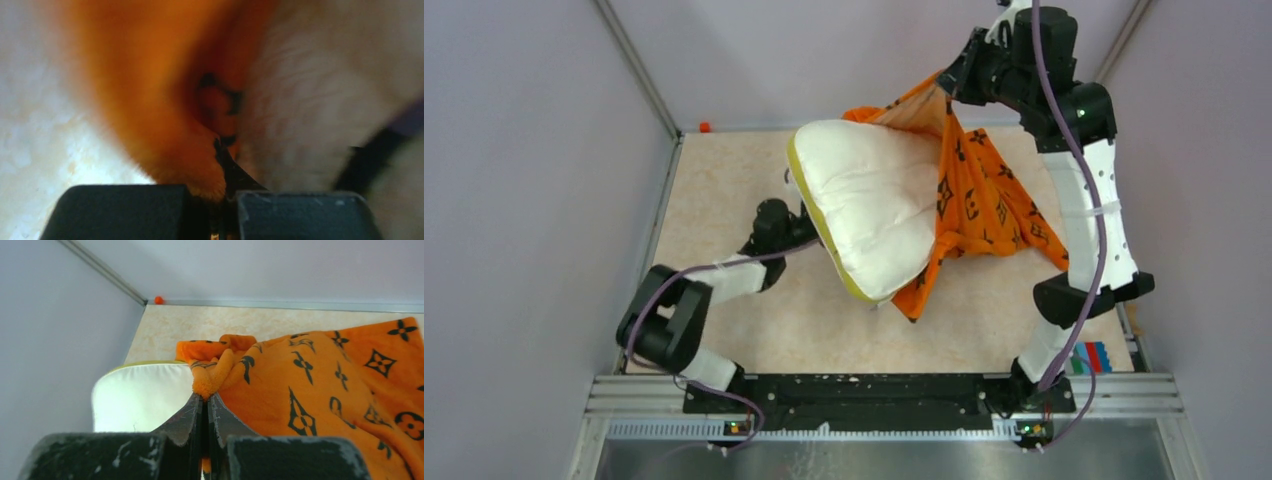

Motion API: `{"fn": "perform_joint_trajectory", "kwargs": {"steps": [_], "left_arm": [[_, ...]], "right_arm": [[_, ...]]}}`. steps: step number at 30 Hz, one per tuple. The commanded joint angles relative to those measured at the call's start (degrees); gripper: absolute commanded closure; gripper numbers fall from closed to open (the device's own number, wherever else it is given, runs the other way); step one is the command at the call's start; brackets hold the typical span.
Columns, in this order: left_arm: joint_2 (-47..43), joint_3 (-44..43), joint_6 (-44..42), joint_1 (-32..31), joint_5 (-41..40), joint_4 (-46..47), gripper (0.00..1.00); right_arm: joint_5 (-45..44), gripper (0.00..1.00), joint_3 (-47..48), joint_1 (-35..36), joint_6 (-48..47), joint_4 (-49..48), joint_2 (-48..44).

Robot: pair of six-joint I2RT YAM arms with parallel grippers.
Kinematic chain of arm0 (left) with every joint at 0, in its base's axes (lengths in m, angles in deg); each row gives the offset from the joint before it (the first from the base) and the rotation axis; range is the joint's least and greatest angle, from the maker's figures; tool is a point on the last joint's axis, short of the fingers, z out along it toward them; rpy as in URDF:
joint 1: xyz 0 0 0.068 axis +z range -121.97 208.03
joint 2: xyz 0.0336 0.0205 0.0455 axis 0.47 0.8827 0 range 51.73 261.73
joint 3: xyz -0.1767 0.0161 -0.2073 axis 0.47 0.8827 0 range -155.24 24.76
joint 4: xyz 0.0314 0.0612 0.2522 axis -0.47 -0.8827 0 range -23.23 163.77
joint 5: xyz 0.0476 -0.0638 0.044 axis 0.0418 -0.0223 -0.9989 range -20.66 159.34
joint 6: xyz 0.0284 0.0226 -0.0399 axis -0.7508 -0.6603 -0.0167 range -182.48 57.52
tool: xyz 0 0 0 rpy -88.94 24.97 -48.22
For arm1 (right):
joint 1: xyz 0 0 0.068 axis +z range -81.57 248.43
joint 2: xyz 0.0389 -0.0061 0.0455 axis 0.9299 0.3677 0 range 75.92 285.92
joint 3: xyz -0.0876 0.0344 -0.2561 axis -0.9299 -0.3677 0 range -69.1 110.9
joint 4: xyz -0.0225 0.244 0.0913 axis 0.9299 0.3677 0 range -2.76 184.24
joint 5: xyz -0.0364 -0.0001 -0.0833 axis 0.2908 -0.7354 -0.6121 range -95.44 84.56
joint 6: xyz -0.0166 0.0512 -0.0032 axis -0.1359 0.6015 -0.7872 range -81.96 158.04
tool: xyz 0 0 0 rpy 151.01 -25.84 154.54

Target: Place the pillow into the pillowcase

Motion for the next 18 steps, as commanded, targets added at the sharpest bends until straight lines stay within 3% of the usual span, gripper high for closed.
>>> {"fn": "perform_joint_trajectory", "kwargs": {"steps": [1,4,9,16,18], "left_arm": [[-18.00,-17.93,-18.49,-0.01,-6.32,-34.45,1.00],[-21.37,-29.53,-24.31,0.08,-9.34,-46.22,1.00],[-18.08,-52.58,-28.03,-0.27,-9.43,-58.90,1.00],[-5.65,-85.32,-29.22,-1.31,-14.74,-62.09,1.00],[-1.69,-92.82,-28.08,-1.93,-14.80,-62.22,1.00]], "right_arm": [[-2.96,1.00,-1.33,-3.29,-3.40,-11.55,-7.15],[-5.54,1.00,-5.50,-3.44,-5.82,-13.09,-9.23],[-9.39,1.00,-6.06,-3.43,-8.26,-13.47,-10.44],[-4.41,1.00,-6.39,-3.44,-5.81,-18.55,-13.60],[-6.76,1.00,-5.88,-3.37,-6.44,-21.28,-15.11]]}}
